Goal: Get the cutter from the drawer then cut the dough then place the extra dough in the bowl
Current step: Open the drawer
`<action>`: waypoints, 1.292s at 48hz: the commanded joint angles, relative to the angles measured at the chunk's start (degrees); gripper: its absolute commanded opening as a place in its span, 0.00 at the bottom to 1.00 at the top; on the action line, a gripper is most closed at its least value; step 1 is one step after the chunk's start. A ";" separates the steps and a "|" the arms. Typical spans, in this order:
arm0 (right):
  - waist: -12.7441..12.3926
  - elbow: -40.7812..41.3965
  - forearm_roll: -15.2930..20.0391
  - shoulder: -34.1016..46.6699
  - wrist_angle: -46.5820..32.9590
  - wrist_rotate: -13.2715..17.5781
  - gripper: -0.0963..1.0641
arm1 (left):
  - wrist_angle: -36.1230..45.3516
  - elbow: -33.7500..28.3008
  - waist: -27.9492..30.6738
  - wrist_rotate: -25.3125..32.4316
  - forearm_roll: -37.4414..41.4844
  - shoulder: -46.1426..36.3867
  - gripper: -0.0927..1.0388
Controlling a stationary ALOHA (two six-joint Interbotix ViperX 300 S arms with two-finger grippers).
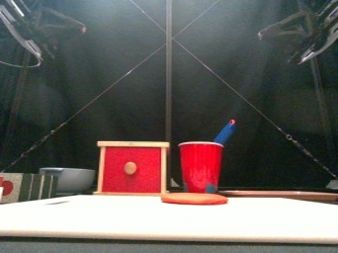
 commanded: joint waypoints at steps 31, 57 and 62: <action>-12.66 -22.50 -9.14 42.45 -14.59 -0.62 0.09 | -21.27 5.19 -3.43 -2.29 -8.26 20.83 0.42; -19.51 -46.32 -14.94 73.39 -20.48 -0.62 0.20 | -21.97 -2.99 -7.65 -2.29 -27.42 38.67 0.86; -20.13 -49.04 -14.94 75.76 -17.75 -0.70 0.24 | -21.97 -5.27 -7.56 -2.29 -33.05 42.19 0.86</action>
